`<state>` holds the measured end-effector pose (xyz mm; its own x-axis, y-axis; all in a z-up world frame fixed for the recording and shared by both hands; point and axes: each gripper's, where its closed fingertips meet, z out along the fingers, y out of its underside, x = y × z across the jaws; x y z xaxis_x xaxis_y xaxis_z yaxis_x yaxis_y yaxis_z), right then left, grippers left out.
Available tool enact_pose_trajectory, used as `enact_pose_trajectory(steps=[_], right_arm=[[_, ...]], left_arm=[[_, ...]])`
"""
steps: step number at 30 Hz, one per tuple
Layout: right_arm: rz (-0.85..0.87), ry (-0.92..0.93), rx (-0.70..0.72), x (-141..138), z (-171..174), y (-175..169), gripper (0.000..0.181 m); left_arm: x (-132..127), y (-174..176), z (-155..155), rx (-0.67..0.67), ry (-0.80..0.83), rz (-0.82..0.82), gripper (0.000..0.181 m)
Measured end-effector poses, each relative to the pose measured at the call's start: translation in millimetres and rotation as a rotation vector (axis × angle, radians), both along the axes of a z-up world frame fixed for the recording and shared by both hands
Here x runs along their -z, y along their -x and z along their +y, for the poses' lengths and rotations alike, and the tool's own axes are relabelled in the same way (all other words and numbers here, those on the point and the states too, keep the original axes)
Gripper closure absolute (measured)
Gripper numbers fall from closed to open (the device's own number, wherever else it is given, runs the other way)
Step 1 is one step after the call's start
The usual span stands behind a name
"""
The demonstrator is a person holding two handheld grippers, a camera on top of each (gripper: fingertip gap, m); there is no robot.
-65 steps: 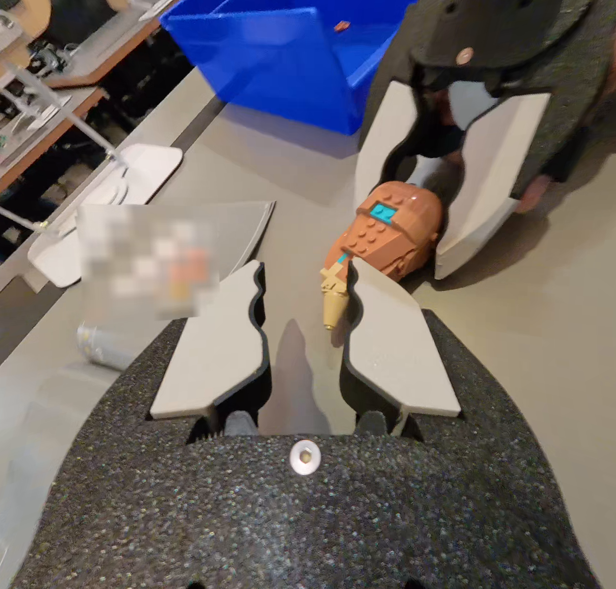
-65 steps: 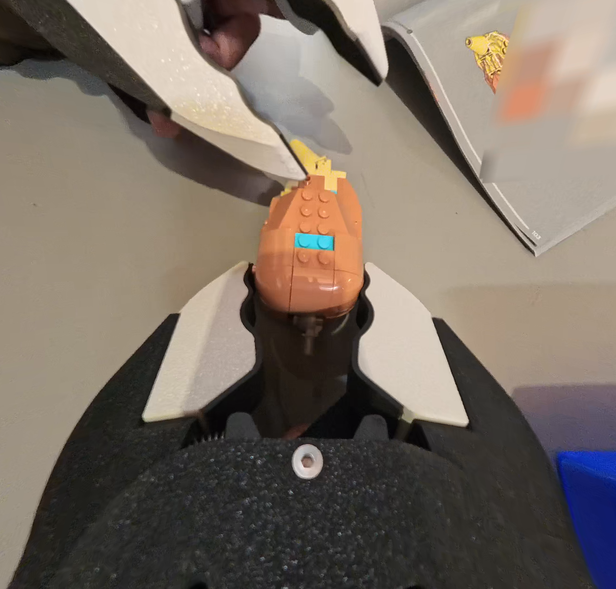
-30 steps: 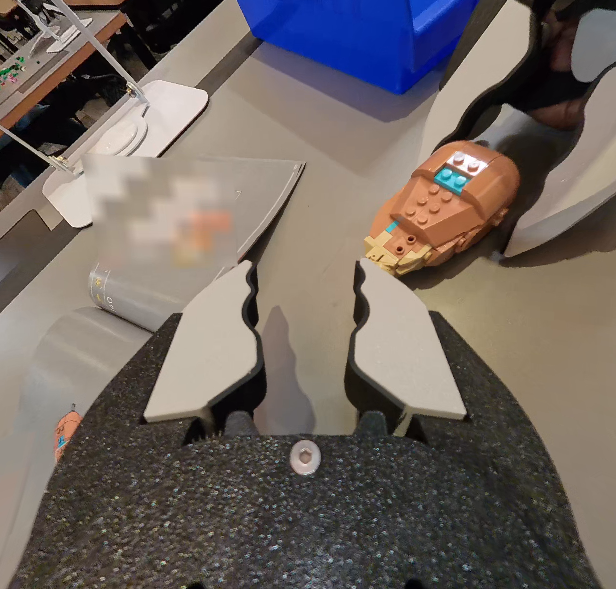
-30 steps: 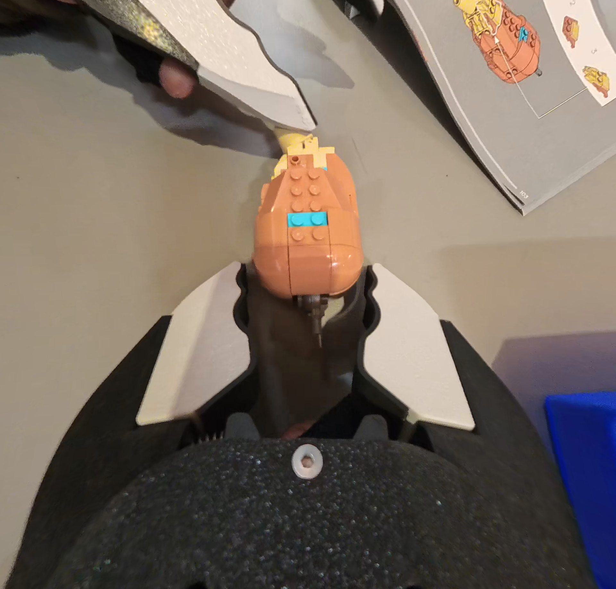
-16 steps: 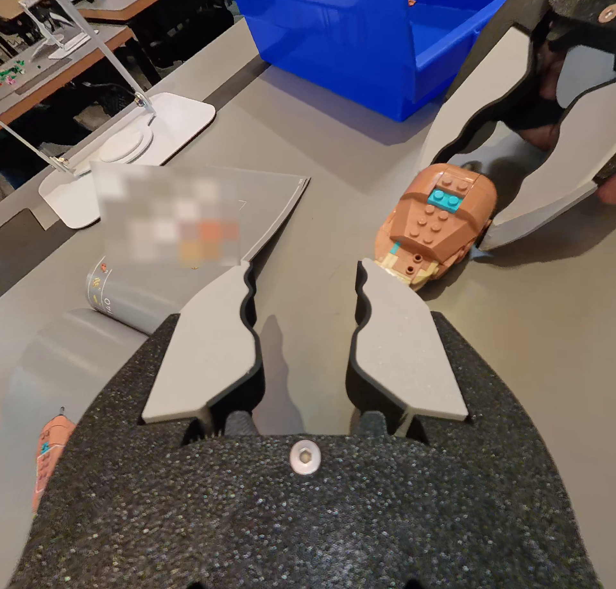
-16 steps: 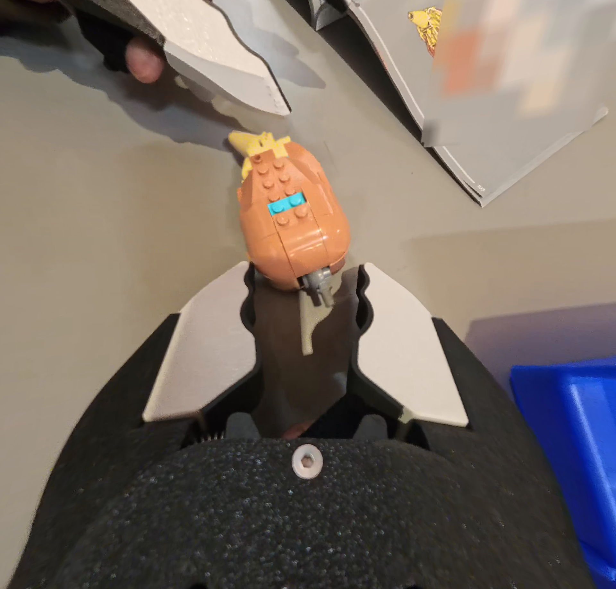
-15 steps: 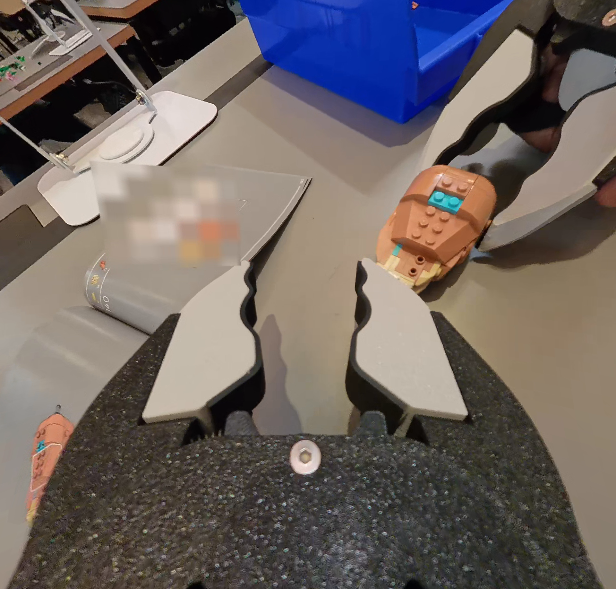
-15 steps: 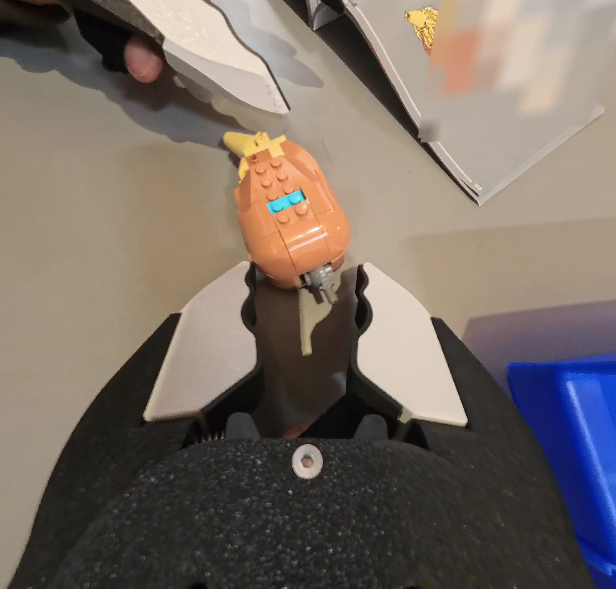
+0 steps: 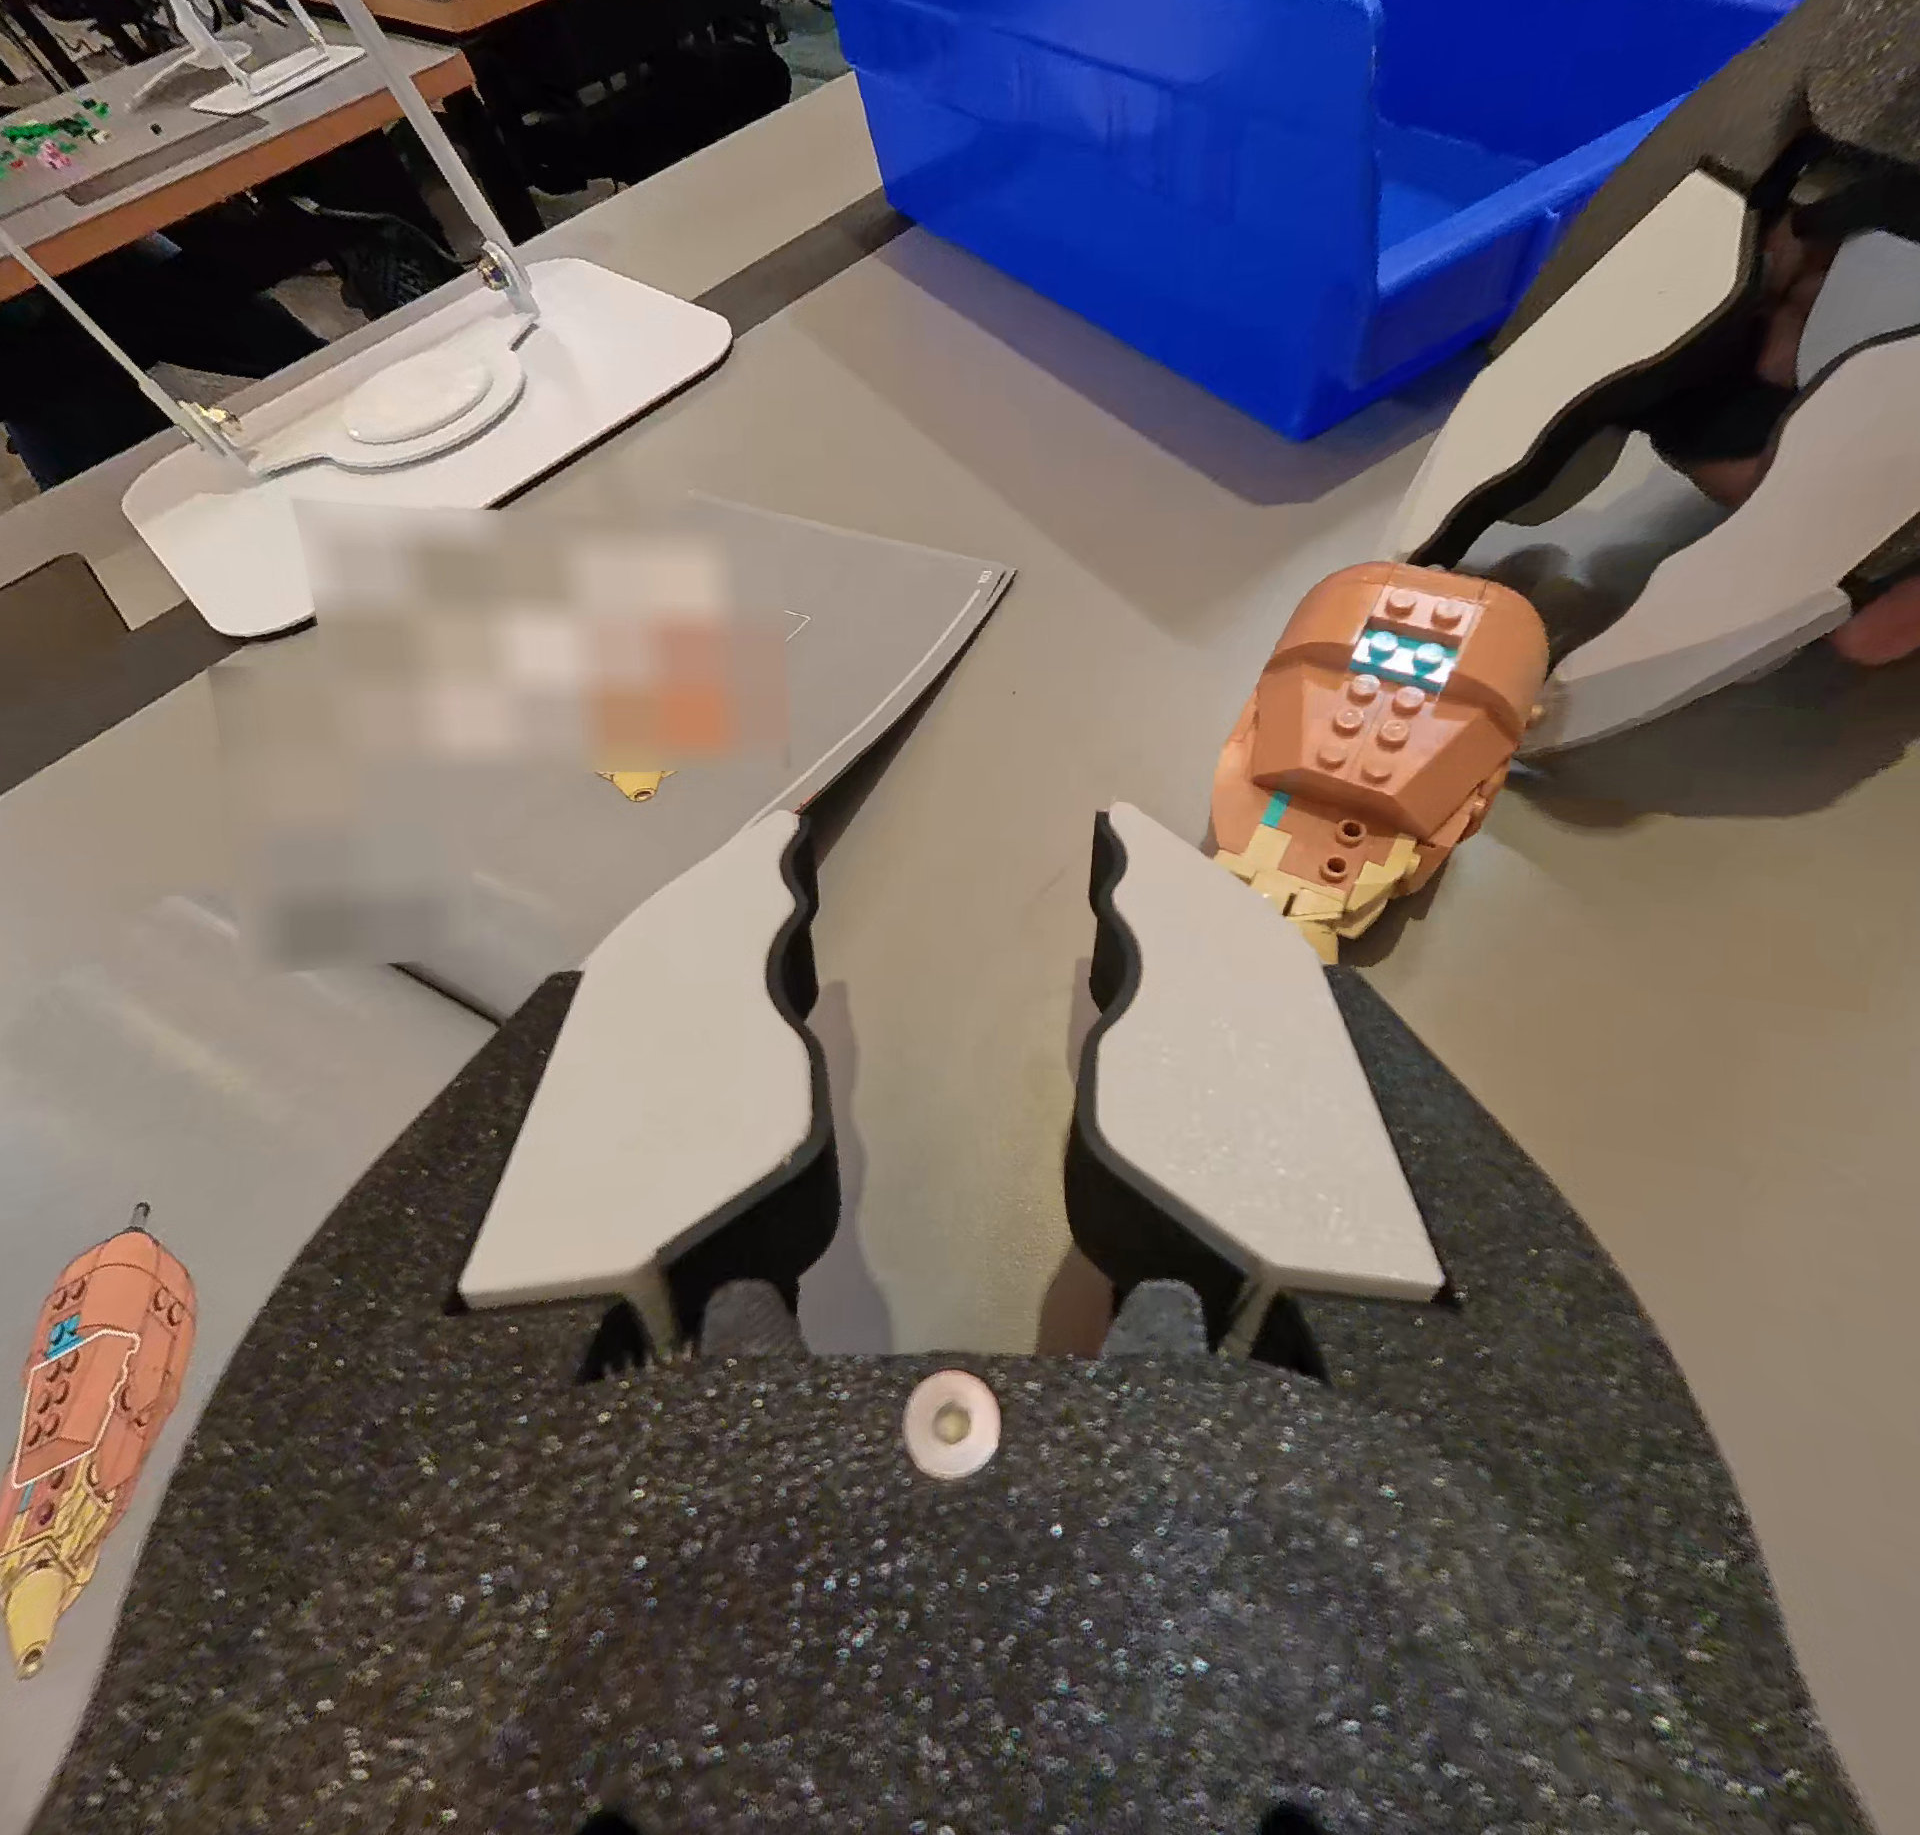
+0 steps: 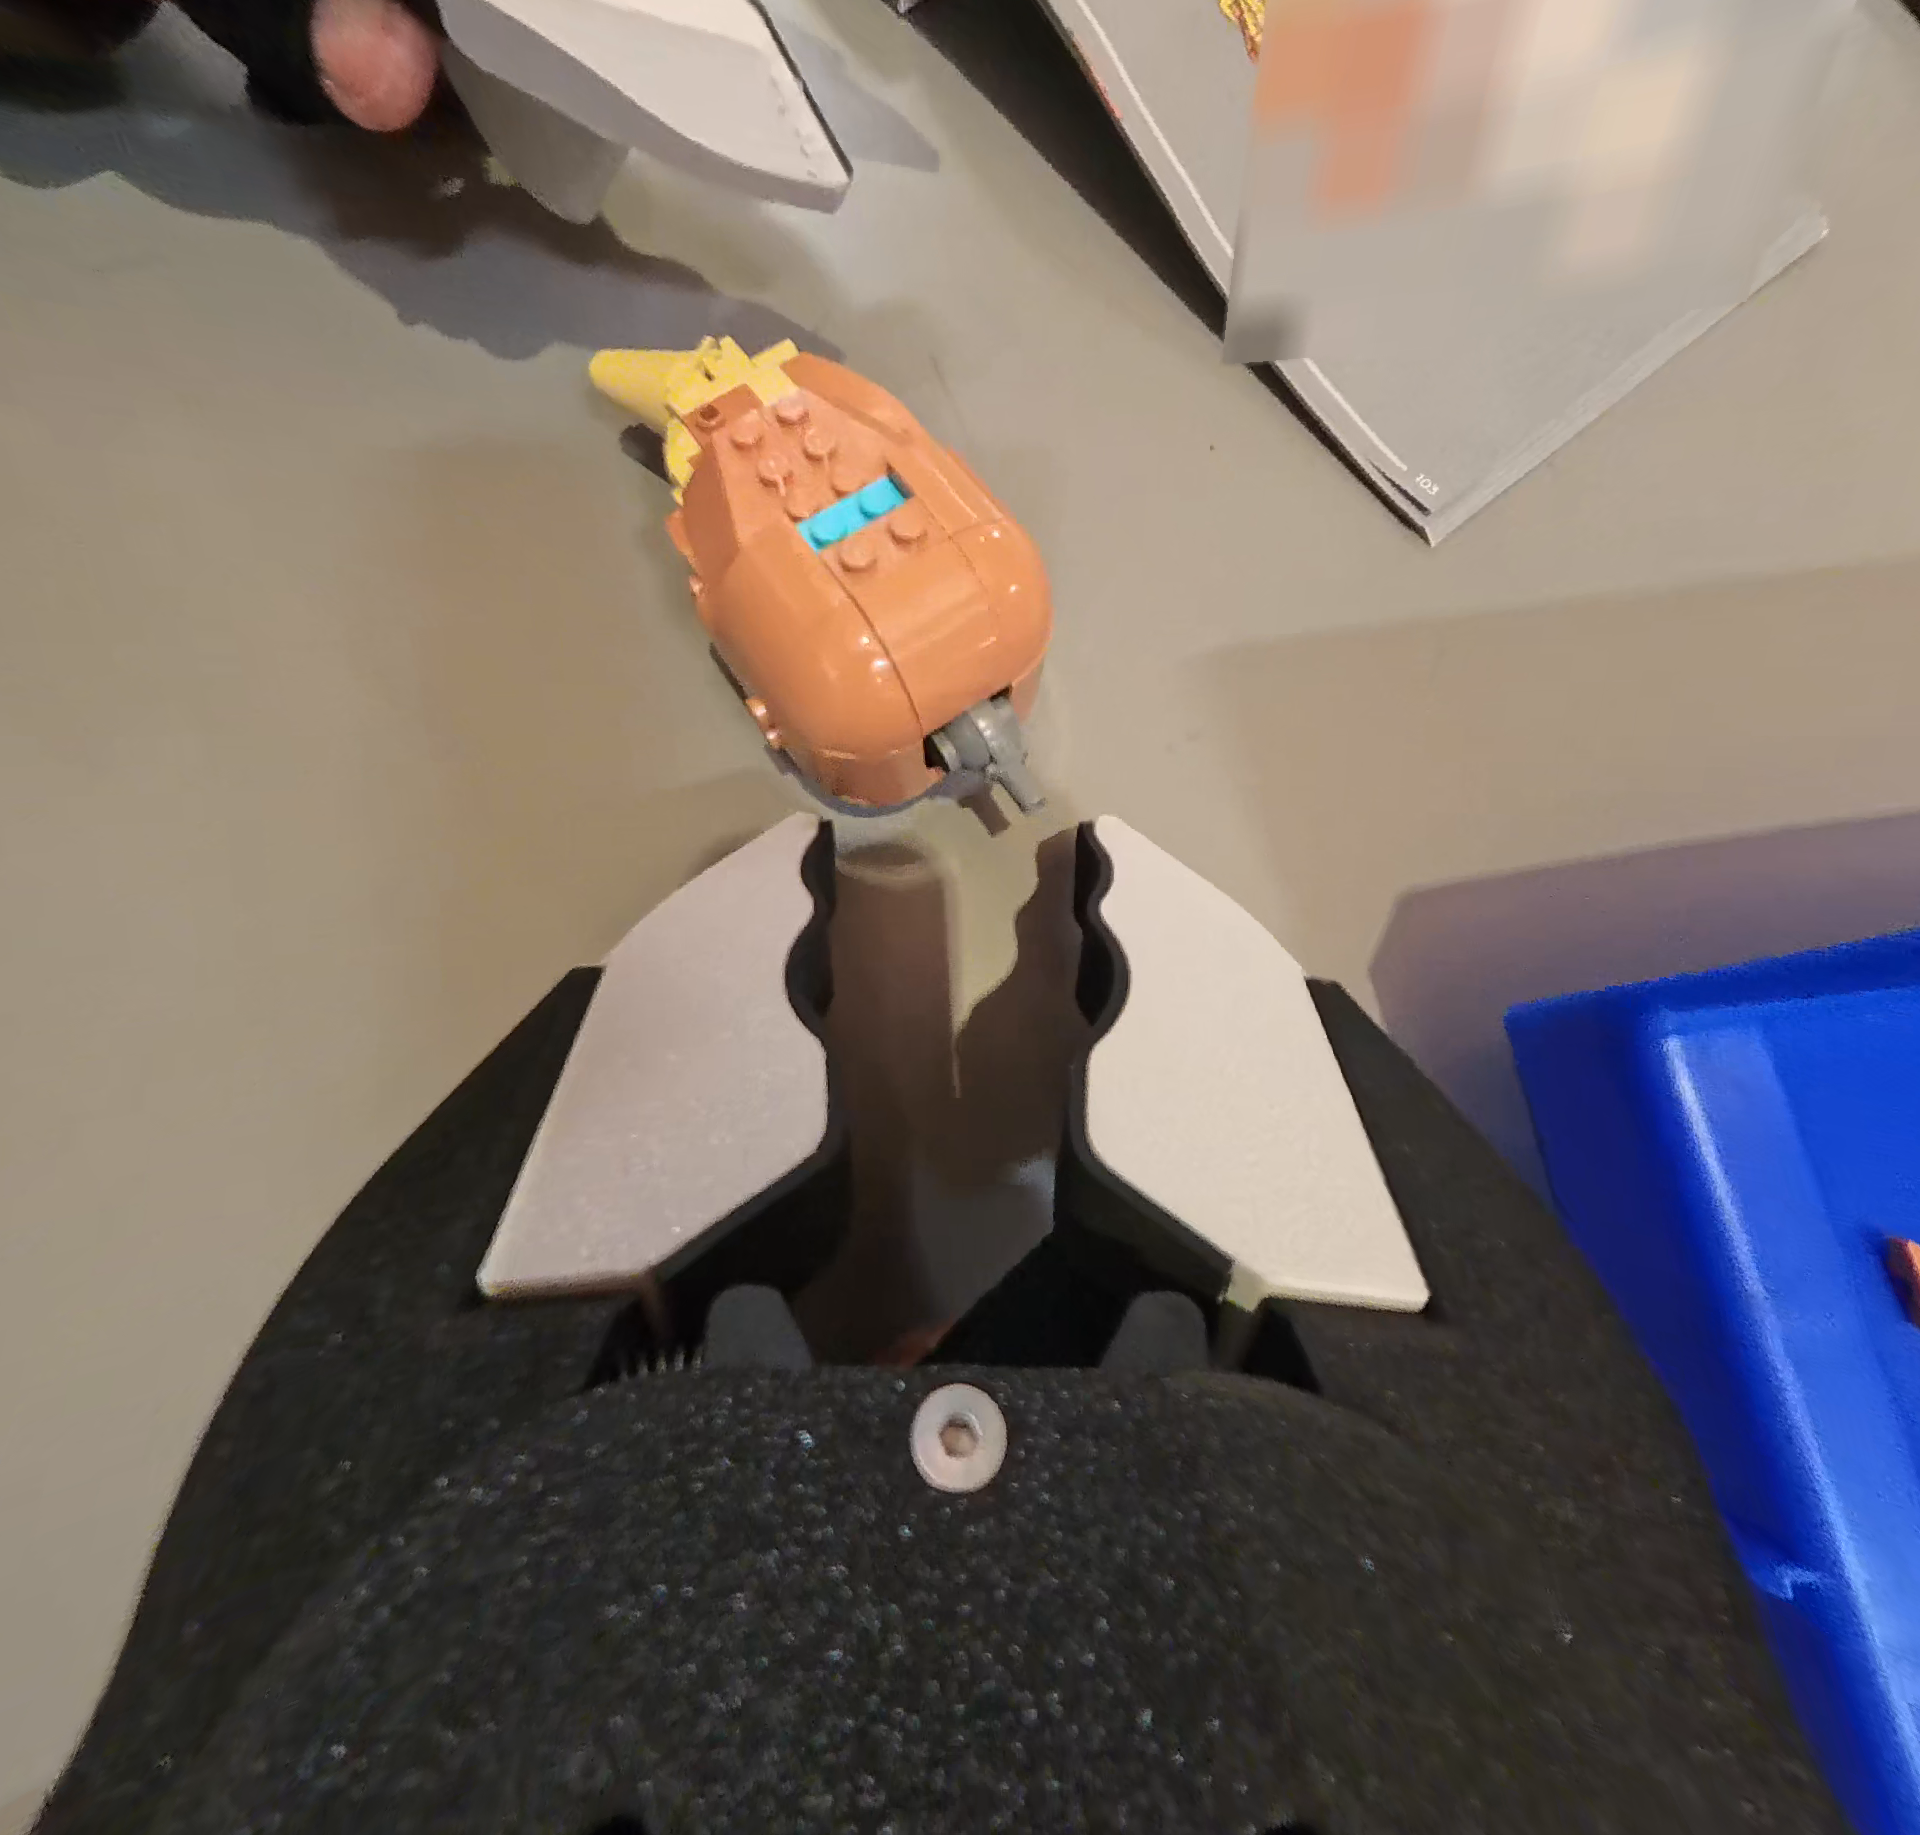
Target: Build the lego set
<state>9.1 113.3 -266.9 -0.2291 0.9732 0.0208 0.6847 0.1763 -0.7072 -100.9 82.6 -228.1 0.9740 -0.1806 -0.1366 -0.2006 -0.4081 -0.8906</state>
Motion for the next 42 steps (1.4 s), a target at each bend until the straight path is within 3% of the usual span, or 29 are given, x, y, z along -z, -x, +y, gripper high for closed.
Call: enact_pose_trajectory(steps=[7, 11, 31, 42], right_arm=[[-0.002, 0.010, 0.018, 1.5, 3.2, -0.3, 0.149], [0.007, 0.015, 0.005, 0.7, 1.3, -0.6, 0.181], [-0.012, 0.021, -0.006, 3.7, 0.3, -2.4, 0.181], [-0.008, -0.004, -0.015, 3.5, -1.7, -2.2, 0.181]], left_arm=[[0.4, 0.4, 0.2, 0.003, 0.006, -0.015, 0.131], [0.1, 0.1, 0.0, 0.010, 0.006, -0.023, 0.133], [-3.8, 0.1, -0.7, 0.027, -0.013, -0.061, 0.181], [-1.9, -0.3, -1.2, 0.034, 0.003, -0.068, 0.178]])
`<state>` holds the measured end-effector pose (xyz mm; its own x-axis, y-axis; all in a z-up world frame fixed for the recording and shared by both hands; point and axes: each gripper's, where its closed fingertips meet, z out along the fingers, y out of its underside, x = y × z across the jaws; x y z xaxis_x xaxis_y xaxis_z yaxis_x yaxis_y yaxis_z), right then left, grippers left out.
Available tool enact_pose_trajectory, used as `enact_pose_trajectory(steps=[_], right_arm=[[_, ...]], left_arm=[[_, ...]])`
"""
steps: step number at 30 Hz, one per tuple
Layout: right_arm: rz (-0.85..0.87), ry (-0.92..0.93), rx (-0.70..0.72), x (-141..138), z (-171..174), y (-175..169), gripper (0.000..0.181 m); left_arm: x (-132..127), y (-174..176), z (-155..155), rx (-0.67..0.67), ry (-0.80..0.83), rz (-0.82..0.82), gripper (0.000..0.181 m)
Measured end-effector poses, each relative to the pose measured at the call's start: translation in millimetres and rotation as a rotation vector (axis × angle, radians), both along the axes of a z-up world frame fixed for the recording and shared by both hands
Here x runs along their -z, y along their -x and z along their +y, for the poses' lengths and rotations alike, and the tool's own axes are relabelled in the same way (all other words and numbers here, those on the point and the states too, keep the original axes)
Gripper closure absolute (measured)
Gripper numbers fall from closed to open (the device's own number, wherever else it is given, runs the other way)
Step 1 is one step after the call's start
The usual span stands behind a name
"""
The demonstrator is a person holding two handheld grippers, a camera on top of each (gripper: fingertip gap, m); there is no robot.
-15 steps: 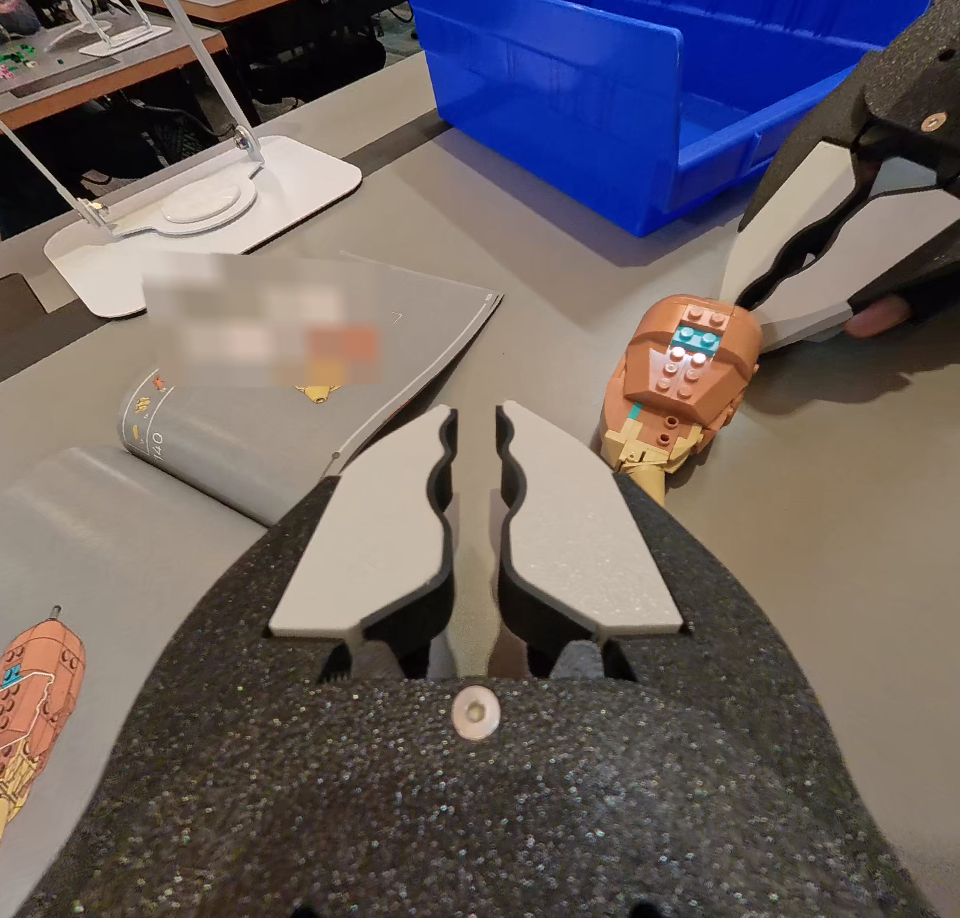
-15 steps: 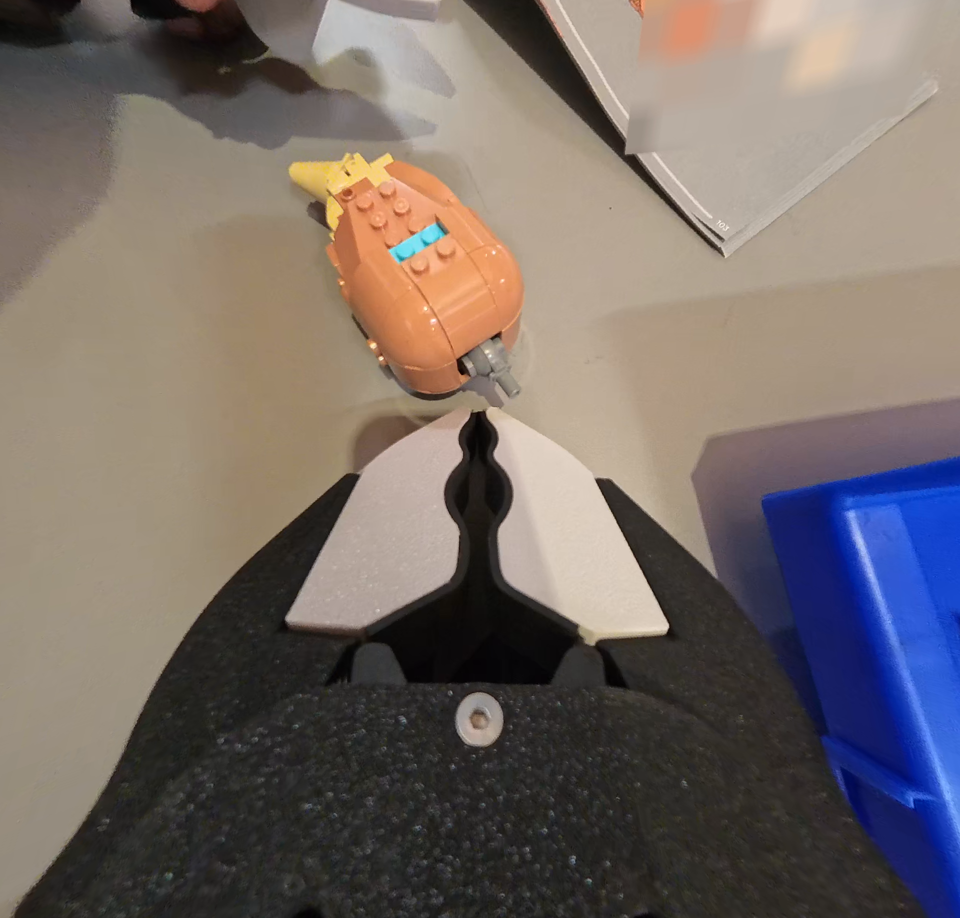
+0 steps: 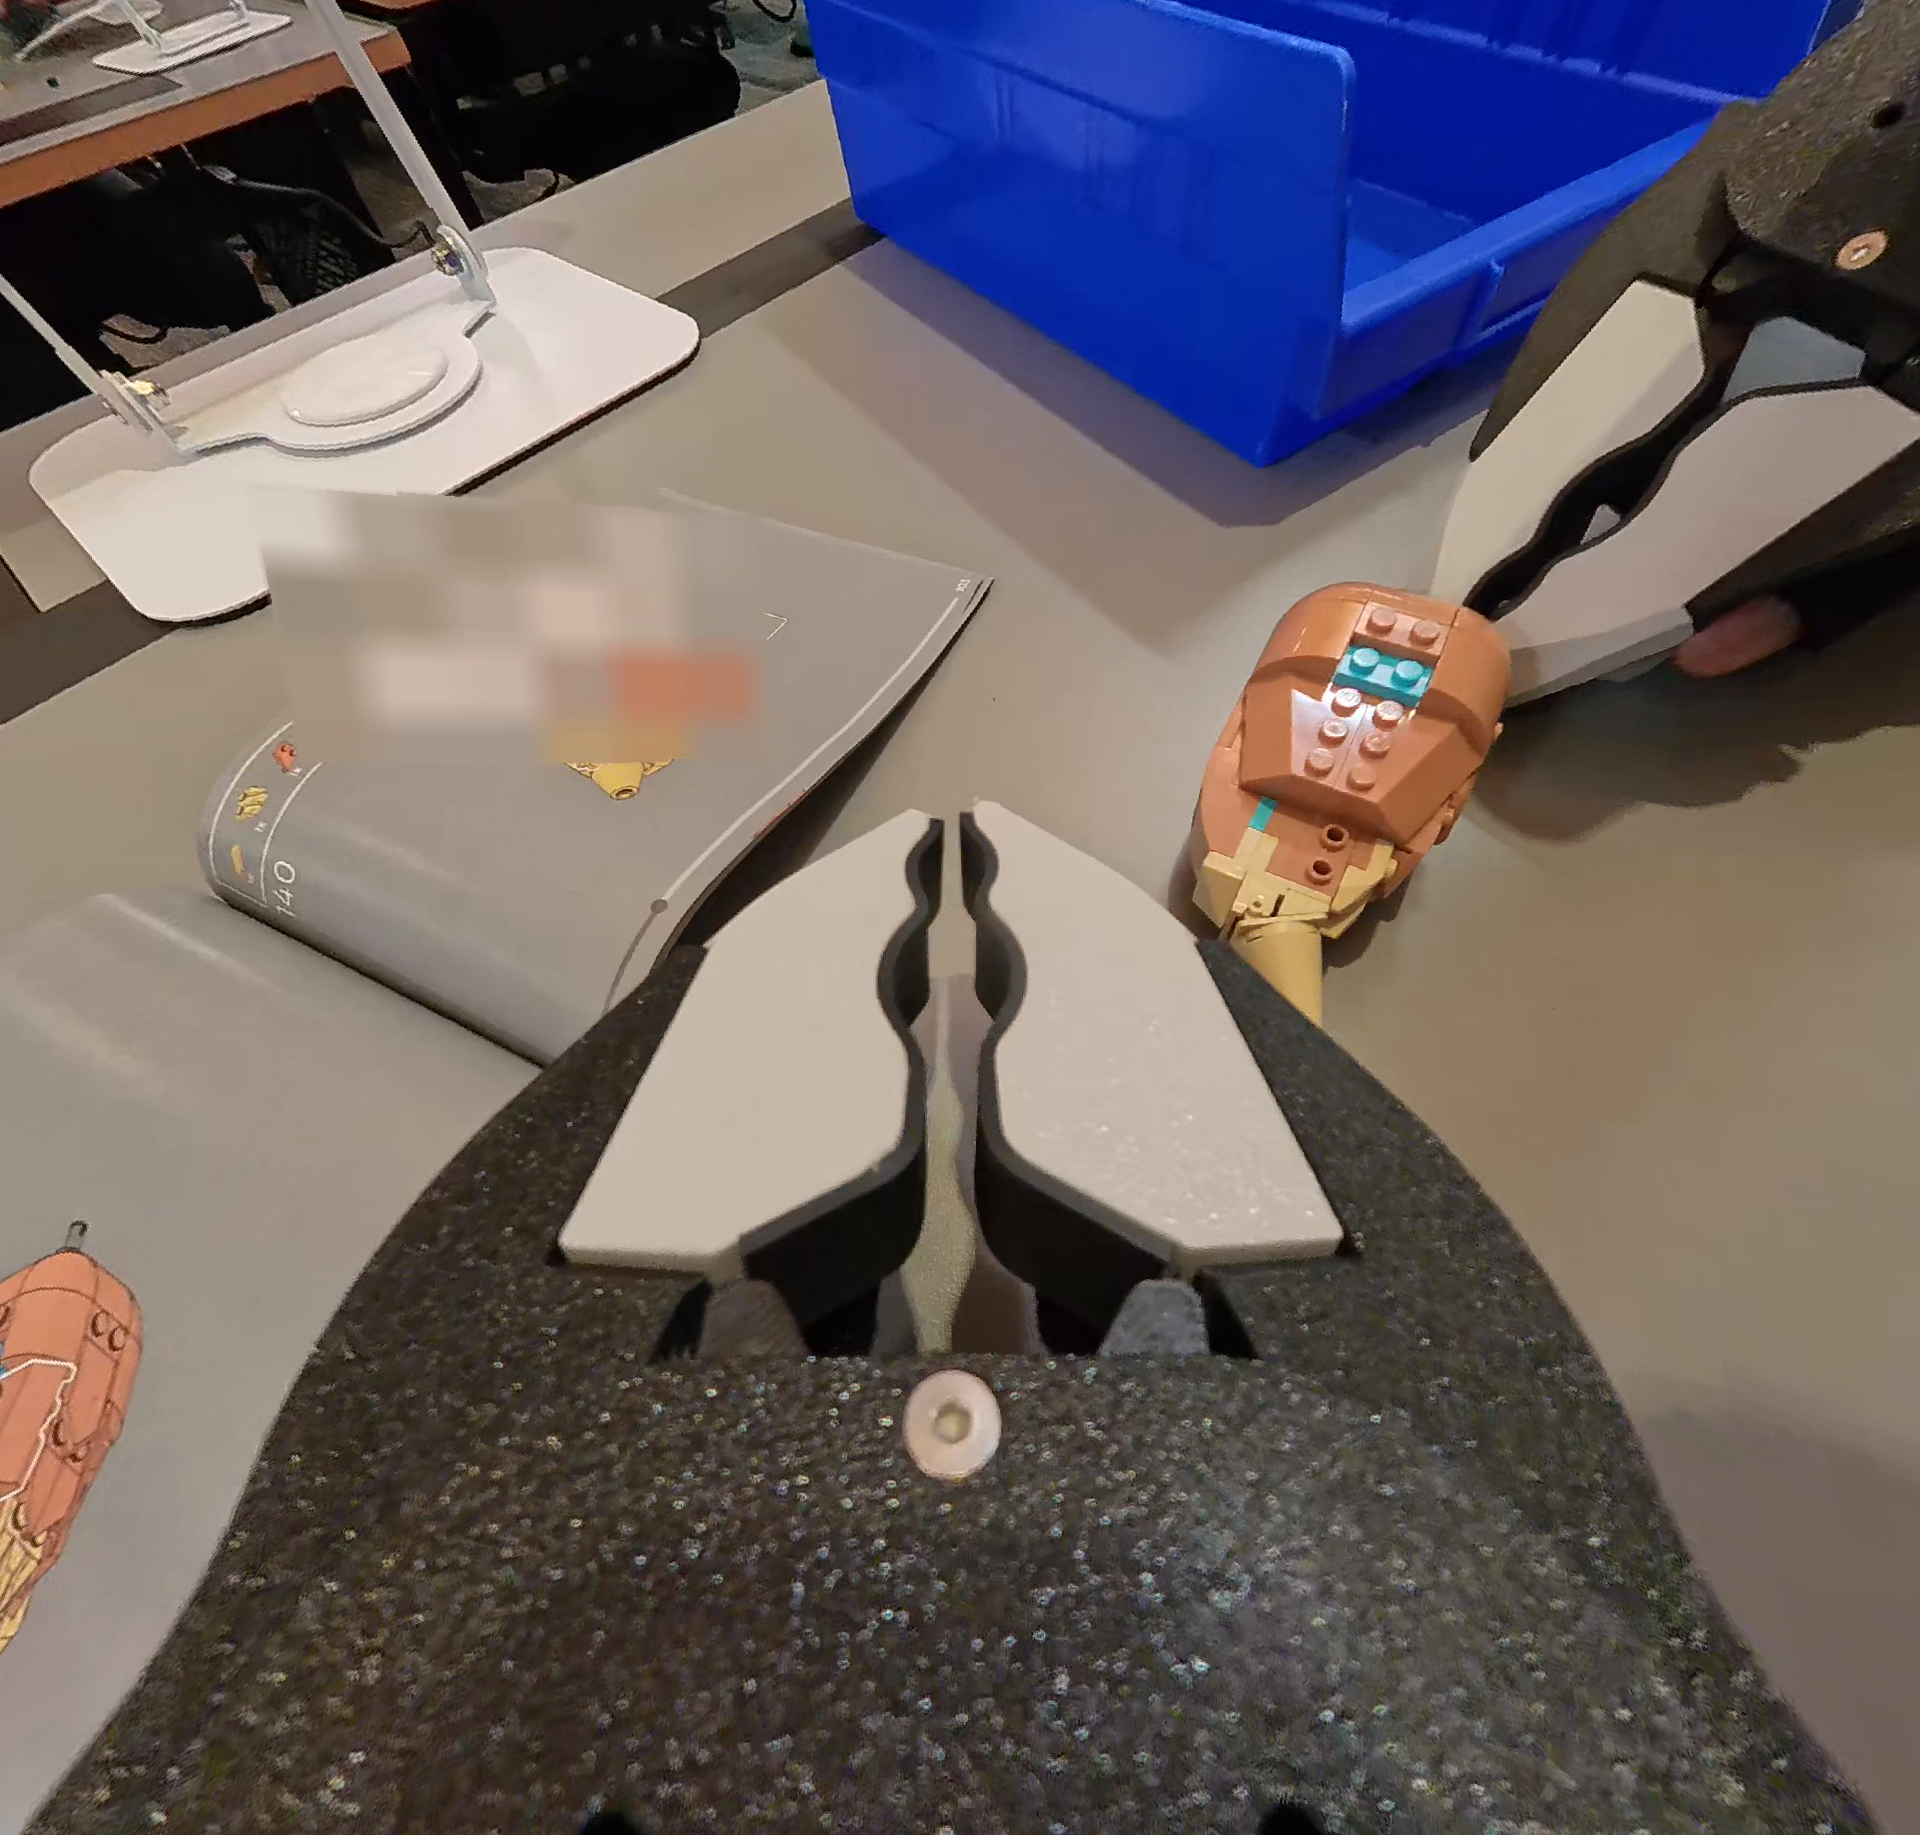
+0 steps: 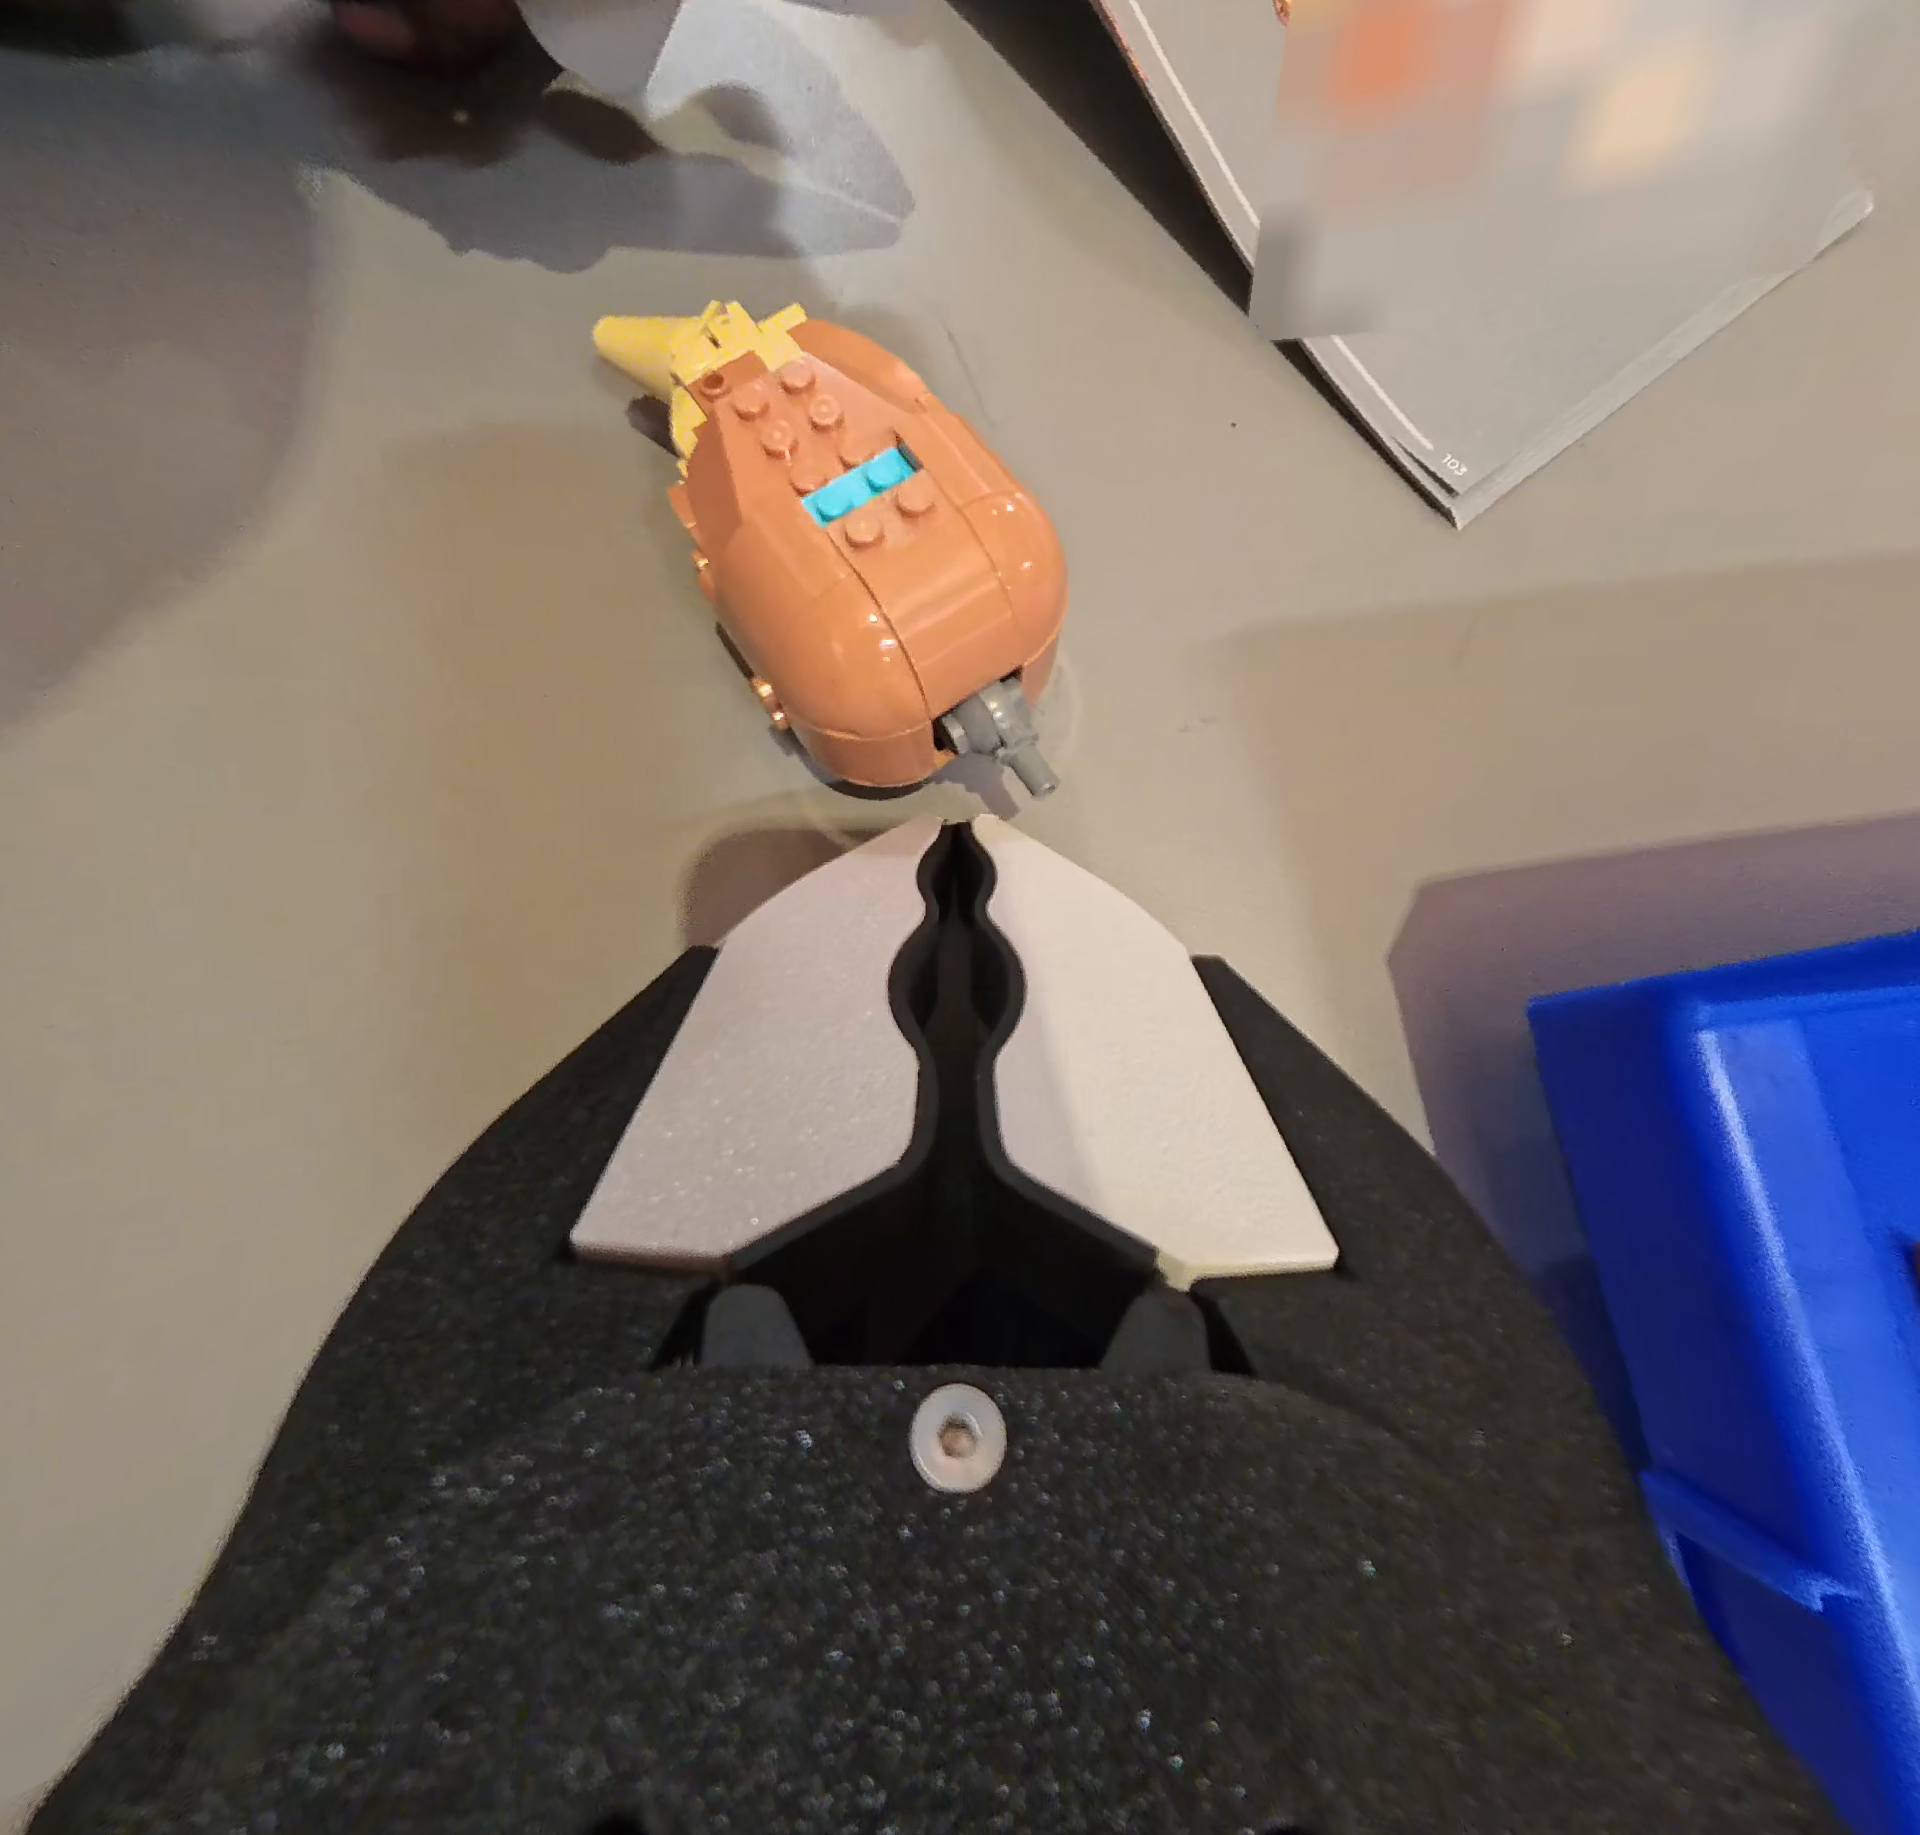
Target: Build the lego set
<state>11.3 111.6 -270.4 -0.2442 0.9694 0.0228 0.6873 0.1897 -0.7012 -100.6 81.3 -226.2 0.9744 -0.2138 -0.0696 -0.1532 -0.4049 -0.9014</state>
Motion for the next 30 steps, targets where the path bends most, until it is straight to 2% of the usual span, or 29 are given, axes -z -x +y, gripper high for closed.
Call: enact_pose_trajectory(steps=[4, 8, 10, 12, 14, 17, 20, 25, 30], right_arm=[[0.065, 0.031, -0.029, -20, -9, 0, 0.181], [0.163, 0.029, -0.024, -73, -6, -22, 0.178], [0.174, -0.030, -0.001, -102, 14, -45, 0.175], [0.151, -0.140, 0.047, -128, 49, -69, 0.172], [0.075, -0.243, 0.068, -139, 88, -87, 0.171], [-0.046, -0.328, 0.033, -135, 136, -100, 0.168], [-0.133, -0.314, -0.034, -113, 163, -91, 0.165], [-0.323, -0.368, -0.155, -57, 182, -66, 0.158], [-0.343, -0.372, -0.215, -43, 173, -50, 0.158]], left_arm=[[0, 0, 0, 0.001, -0.001, 0.004, 0.178], [1, 0, 1, -0.002, 0.007, 0.008, 0.178], [1, 0, 1, 0.000, 0.003, 0.016, 0.178], [0, 0, 1, 0.011, -0.008, 0.034, 0.177], [-1, -1, 2, 0.025, -0.021, 0.055, 0.175], [-3, 2, 4, 0.035, -0.048, 0.097, 0.173], [-2, 8, 8, 0.016, -0.049, 0.122, 0.173], [-1, 11, 11, 0.007, -0.035, 0.119, 0.172], [1, 10, 8, 0.033, -0.034, 0.145, 0.170]])
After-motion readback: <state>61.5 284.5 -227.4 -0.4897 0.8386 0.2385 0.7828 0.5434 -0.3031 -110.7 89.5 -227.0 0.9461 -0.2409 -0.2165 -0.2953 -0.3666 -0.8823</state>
